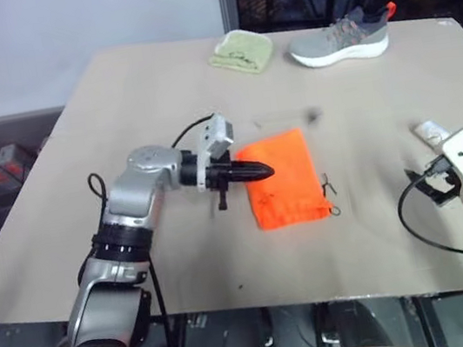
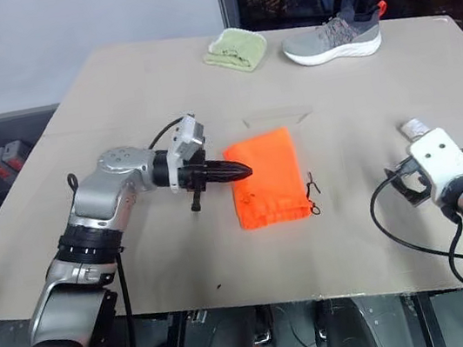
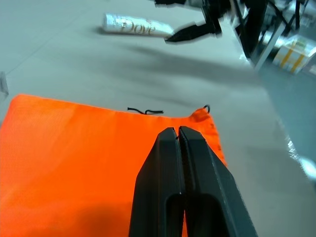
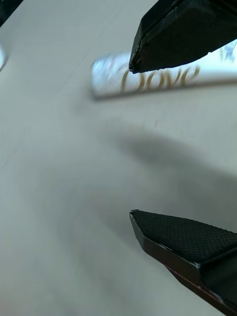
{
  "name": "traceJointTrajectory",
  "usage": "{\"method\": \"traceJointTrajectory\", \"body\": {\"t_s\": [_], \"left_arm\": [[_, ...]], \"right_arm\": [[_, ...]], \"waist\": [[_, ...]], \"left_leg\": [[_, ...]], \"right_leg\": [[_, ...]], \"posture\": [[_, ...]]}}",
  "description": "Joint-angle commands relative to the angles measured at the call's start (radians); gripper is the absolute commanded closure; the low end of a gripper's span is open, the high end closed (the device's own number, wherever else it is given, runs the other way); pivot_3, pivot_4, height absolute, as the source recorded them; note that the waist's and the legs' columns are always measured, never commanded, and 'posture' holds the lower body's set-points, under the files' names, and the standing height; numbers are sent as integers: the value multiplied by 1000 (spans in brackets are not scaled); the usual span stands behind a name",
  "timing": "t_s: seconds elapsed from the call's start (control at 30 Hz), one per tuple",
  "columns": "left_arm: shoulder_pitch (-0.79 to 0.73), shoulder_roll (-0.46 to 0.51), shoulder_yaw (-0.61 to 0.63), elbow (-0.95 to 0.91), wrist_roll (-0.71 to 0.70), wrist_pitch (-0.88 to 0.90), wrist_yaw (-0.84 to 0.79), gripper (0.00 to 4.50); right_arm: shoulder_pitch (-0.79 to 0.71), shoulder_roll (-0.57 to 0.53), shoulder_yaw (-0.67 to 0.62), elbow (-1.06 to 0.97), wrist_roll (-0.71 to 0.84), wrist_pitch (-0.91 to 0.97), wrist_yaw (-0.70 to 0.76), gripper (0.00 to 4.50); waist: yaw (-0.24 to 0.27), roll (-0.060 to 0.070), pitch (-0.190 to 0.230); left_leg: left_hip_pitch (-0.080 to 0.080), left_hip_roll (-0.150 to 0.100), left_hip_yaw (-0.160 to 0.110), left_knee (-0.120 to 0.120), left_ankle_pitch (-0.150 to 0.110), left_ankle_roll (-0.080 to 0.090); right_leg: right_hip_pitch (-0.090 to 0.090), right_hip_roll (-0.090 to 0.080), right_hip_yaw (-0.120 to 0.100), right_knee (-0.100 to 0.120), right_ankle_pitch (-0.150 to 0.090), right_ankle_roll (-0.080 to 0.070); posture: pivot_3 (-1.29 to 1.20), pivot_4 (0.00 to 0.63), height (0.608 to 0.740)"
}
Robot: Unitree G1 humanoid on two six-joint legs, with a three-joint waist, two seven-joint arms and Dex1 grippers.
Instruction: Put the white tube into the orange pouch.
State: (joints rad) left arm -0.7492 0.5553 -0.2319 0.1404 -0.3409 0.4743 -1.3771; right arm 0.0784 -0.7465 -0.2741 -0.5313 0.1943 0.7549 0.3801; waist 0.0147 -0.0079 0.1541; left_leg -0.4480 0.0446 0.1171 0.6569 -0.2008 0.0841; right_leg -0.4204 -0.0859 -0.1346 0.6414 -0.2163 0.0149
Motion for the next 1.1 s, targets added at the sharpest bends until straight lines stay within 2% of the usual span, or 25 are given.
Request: {"method": "traceJointTrajectory", "body": {"t_s": [0.03, 0.17, 0.27, 0.4, 0.63, 0.73, 0.83, 1.0, 1.1], "left_arm": [[27, 57, -34, -116, 19, -8, -36, 3727], [77, 102, -57, -206, 81, -92, -9, 1930], [89, 125, -91, -187, 155, -250, -27, 1930], [31, 102, -117, -49, 208, -431, -63, 1930], [-171, 31, -188, 374, 316, -798, -178, 1930], [-246, -52, -217, 532, 361, -937, -185, 1930], [-280, -113, -219, 612, 366, -1003, -202, 1930], [-303, -153, -220, 682, 376, -1075, -226, 1930], [-317, -169, -227, 714, 375, -1107, -236, 2707]], "right_arm": [[-26, -9, -38, -4, 4, 13, 12, 0], [-20, -11, -41, 1, 1, 1, 31, 0], [0, -20, -43, 34, -10, -28, 53, 0], [-6, -43, -45, 112, -10, -53, 95, 0], [-104, -128, 12, 258, -38, -61, 159, 0], [-166, -137, 42, 282, -45, -35, 166, 0], [-192, -144, 55, 283, -48, -5, 169, 0], [-205, -147, 52, 278, -45, 33, 164, 0], [-205, -147, 46, 274, -40, 56, 163, 0]], "waist": [[-2, 0, 0], [-1, 0, 0], [2, 0, 0], [3, 1, 0], [0, 1, 0], [0, 1, 0], [1, 0, 0], [0, 0, 0], [-1, 0, 0]], "left_leg": [[0, 0, 0, 0, 0, 0], [0, 0, 2, -3, 0, -1], [0, 0, 3, -2, -1, 2], [0, -2, 2, -2, -2, 4], [0, -3, 3, 0, -2, 4], [0, -2, 3, -1, -3, 5], [-2, -3, 3, -1, -3, 5], [-1, -4, 6, 0, -4, 7], [-1, -3, 6, 1, -5, 9]], "right_leg": [[0, 0, 0, 0, 0, 0], [-2, 0, 3, 0, 0, 0], [-2, 0, 3, 0, 0, 0], [-2, -3, 3, 0, -2, -4], [-2, -2, 3, 0, -2, -3], [-2, -1, 3, 0, 0, 1], [-3, 0, 4, 0, 0, 1], [-3, -1, 4, 0, -1, 2], [-3, -1, 4, 0, -1, 3]], "posture": [[0, 150, 740], [0, 150, 740], [0, 150, 740], [0, 150, 740], [0, 150, 740], [0, 150, 740], [0, 150, 740], [0, 150, 740], [0, 150, 740]]}}
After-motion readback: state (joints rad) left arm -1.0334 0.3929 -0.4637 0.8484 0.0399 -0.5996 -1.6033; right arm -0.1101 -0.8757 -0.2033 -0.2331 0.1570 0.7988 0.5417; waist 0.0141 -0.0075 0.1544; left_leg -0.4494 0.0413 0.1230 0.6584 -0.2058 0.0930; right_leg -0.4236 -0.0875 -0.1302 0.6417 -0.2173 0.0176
